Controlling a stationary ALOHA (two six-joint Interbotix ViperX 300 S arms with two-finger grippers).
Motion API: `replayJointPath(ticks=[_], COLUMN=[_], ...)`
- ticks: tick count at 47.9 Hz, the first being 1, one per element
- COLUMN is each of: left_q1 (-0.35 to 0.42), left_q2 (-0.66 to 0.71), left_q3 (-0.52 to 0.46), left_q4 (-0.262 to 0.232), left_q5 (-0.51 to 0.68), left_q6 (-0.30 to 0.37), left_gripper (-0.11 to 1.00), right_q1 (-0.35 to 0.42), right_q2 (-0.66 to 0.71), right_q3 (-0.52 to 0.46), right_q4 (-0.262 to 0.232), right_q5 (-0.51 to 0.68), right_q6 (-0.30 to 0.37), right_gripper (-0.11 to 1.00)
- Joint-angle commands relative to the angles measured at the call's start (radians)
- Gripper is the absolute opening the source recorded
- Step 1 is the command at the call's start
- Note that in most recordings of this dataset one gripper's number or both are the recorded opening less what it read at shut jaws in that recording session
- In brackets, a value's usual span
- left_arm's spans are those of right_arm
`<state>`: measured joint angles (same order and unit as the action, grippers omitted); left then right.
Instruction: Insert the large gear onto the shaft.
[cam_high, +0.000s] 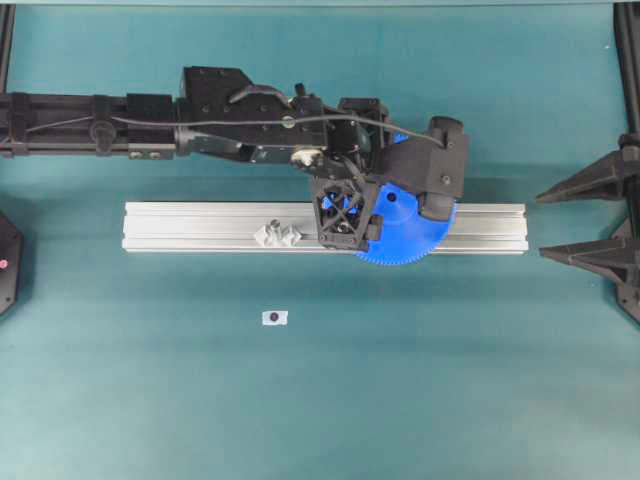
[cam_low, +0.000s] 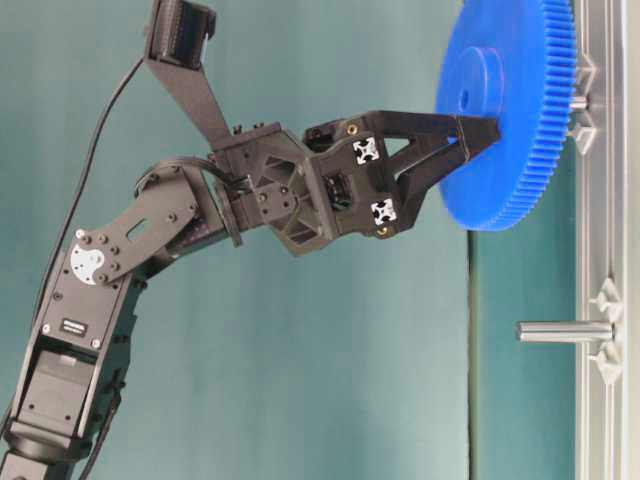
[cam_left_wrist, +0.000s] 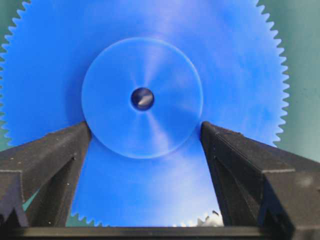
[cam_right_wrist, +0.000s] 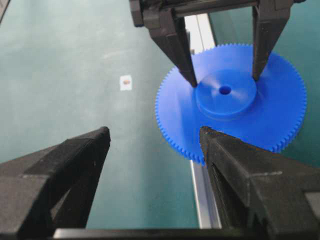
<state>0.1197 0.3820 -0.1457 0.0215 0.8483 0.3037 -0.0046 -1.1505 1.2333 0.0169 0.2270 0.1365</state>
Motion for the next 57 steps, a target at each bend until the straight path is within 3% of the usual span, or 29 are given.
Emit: replayJointPath(ticks=[1,30,57], left_q1=[0.009,0.017,0.006], left_q2=[-0.015,-0.029,-0.026], left_q3=[-0.026,-0.077,-0.028], left_q4=[0.002,0.002,0.002], left_q5=[-0.002,0.018,0.037], left_q6=[0.002,0.006,0.014], left_gripper=[0.87,0.87,0.87], right_q1=[0.0,0.0,0.006], right_q2=[0.006,0.006,0.006], right_q3=[-0.02,-0.023,-0.023], right_q4=[-0.002,0.0,0.0], right_q5=[-0.011,-0.012,-0.017], right_q6=[0.009,0.009,0.009], right_gripper=[0.79,0.79,0.79])
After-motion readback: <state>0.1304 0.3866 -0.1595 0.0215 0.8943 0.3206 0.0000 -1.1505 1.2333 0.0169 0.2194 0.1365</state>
